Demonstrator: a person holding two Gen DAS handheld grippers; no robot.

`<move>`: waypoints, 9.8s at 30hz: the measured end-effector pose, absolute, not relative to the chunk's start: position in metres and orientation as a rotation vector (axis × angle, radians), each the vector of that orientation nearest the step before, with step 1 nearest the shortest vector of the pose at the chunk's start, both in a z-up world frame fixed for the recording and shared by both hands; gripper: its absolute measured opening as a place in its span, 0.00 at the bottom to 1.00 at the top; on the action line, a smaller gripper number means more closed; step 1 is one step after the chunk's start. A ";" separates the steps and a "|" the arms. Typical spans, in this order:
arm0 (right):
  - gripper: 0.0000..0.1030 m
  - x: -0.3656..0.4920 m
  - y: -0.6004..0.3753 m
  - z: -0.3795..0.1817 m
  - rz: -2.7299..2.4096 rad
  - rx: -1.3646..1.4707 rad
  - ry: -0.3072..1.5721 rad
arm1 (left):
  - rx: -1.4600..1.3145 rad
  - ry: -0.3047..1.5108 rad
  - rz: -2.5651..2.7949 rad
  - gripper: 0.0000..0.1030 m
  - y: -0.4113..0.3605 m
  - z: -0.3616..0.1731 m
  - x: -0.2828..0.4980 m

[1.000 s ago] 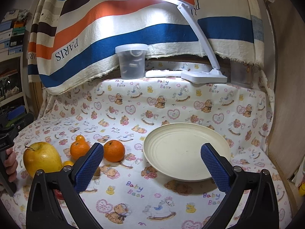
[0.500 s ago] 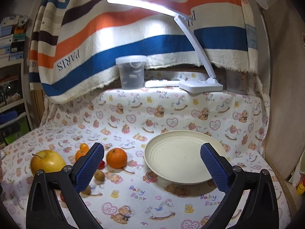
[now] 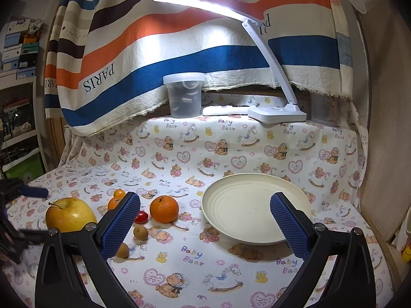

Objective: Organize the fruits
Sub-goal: 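Lower the left gripper onto the large yellow apple and close it, then lift the apple with the left gripper while the right gripper grasps an orange, then carry apple and orange to the cream plate and open both grippers, then move the left gripper to the red plum and close on it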

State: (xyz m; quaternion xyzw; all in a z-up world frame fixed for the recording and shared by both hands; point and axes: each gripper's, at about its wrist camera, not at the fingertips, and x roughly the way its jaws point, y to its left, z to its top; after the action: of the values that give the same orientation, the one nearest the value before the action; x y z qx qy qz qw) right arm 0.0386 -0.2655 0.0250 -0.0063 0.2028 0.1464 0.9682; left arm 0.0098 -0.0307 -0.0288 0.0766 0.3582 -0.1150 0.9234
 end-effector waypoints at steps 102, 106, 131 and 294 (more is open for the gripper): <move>0.46 0.149 -0.169 -0.043 0.298 0.031 0.889 | -0.047 0.581 0.059 0.86 0.021 -0.008 0.088; 0.45 0.143 -0.175 -0.035 0.289 0.043 0.835 | 0.003 0.518 0.062 0.86 0.012 -0.001 0.079; 0.68 0.146 -0.201 -0.015 0.319 0.162 0.782 | -0.052 0.441 0.038 0.86 0.012 0.013 0.062; 1.00 0.077 -0.275 0.055 0.178 0.114 0.434 | 0.133 0.219 -0.204 1.00 -0.082 0.030 0.033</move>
State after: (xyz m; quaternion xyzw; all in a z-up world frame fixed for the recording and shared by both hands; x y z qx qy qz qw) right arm 0.0773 -0.2752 0.0550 0.0566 0.2148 0.0881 0.9710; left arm 0.0334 -0.0822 0.0305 0.0662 0.1091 -0.1016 0.9866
